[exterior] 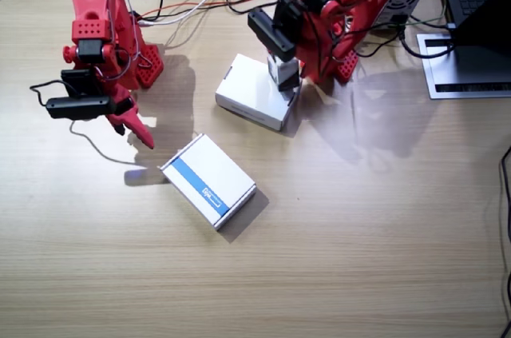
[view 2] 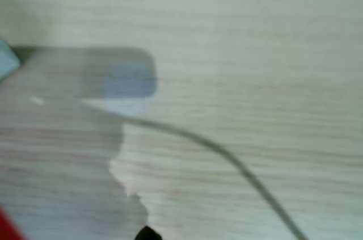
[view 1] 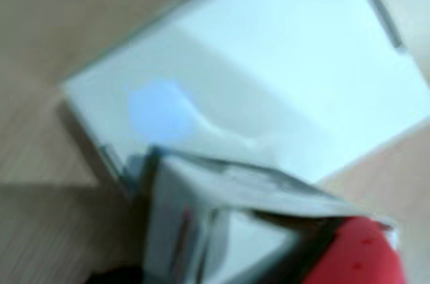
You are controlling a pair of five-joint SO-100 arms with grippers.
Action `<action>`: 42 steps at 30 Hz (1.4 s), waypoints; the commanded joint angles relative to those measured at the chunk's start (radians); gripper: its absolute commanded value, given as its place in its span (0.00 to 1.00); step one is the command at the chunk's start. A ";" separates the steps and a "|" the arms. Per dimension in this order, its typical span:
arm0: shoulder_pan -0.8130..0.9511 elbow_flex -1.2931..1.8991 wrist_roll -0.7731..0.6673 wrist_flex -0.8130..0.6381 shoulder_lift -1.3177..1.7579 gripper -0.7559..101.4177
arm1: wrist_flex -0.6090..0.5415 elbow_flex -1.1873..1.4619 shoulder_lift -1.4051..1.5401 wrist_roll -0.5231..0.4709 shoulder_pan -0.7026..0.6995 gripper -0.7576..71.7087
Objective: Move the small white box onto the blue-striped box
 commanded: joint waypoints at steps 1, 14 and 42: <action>0.074 -0.014 -0.025 -0.009 -0.035 0.26 | -0.037 0.006 0.017 -0.012 0.043 0.96; -0.252 -0.551 0.021 -0.133 -0.371 0.01 | -0.046 0.014 0.032 0.008 0.029 0.96; -0.219 -2.557 -0.278 -0.508 -2.051 0.16 | 0.031 0.067 0.221 0.023 0.017 0.97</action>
